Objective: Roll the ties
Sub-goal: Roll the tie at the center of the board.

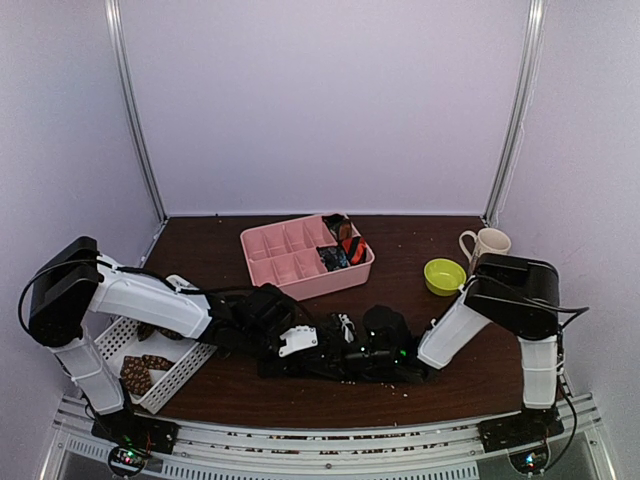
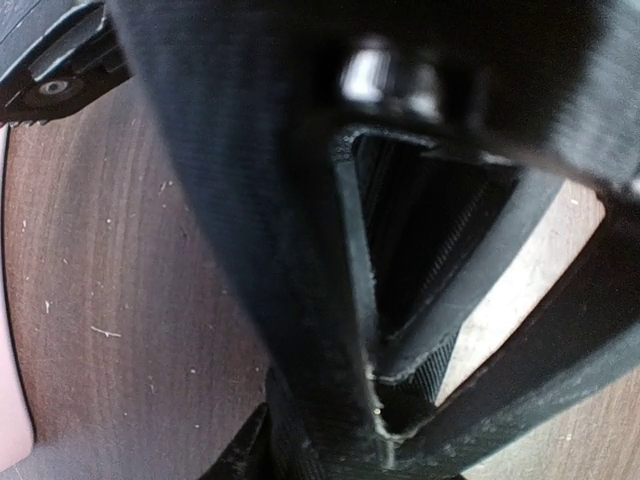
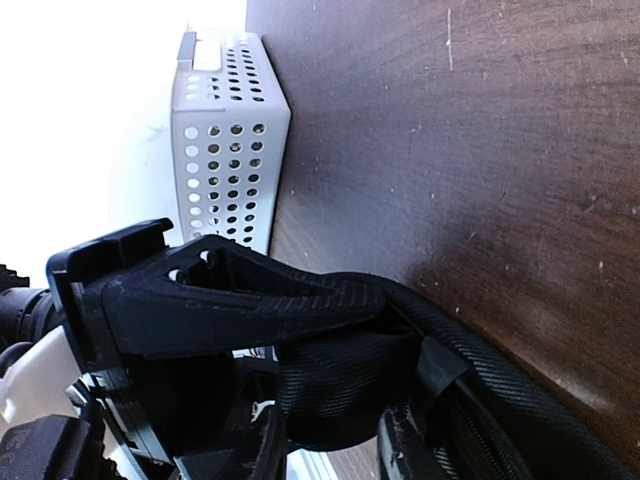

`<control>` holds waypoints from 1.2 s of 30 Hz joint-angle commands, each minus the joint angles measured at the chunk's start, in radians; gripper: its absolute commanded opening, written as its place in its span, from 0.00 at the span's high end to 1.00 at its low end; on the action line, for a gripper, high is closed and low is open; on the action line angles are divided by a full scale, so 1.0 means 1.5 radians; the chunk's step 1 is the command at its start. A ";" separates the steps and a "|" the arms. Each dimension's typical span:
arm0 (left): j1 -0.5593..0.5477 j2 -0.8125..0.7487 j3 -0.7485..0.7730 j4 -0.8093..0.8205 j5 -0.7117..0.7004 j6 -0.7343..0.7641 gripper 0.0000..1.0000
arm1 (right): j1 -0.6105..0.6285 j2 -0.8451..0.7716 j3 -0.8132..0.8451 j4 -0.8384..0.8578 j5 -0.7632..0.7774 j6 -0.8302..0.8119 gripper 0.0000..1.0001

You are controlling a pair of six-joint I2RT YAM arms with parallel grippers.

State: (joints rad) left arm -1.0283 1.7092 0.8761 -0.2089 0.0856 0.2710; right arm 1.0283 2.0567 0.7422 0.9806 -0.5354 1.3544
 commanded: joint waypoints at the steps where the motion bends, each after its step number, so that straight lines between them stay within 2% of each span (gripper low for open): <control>1: -0.010 0.007 -0.014 0.014 0.007 0.012 0.63 | 0.019 0.026 0.025 0.015 0.033 0.028 0.71; 3: -0.010 0.008 -0.014 0.018 0.008 0.012 0.63 | 0.021 0.034 0.026 0.019 0.032 0.036 0.76; 6: -0.010 0.007 -0.015 0.025 0.009 0.011 0.63 | 0.026 0.043 0.022 0.017 0.036 0.048 0.77; 10: -0.010 0.007 -0.021 0.042 0.013 0.007 0.63 | 0.033 0.047 0.017 0.036 0.050 0.072 0.62; 13: -0.010 0.010 -0.023 0.049 0.017 0.005 0.62 | 0.039 0.045 0.014 0.041 0.065 0.086 0.61; 19: -0.009 0.005 -0.032 0.063 0.019 0.004 0.63 | 0.044 0.065 0.017 0.082 0.081 0.124 0.73; 24: -0.009 0.006 -0.033 0.066 0.019 0.002 0.63 | 0.046 0.072 0.013 0.081 0.080 0.131 1.00; 30: -0.003 -0.003 -0.043 0.081 0.019 -0.002 0.60 | 0.044 0.075 -0.020 0.099 0.079 0.135 1.00; 36: 0.002 -0.024 -0.057 0.104 0.010 -0.007 0.47 | 0.040 0.087 -0.045 0.116 0.081 0.138 1.00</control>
State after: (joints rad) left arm -1.0229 1.6936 0.8227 -0.1131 0.0887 0.2611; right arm 1.0760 2.1422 0.7113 1.1885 -0.4187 1.5528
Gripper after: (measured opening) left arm 0.499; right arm 0.007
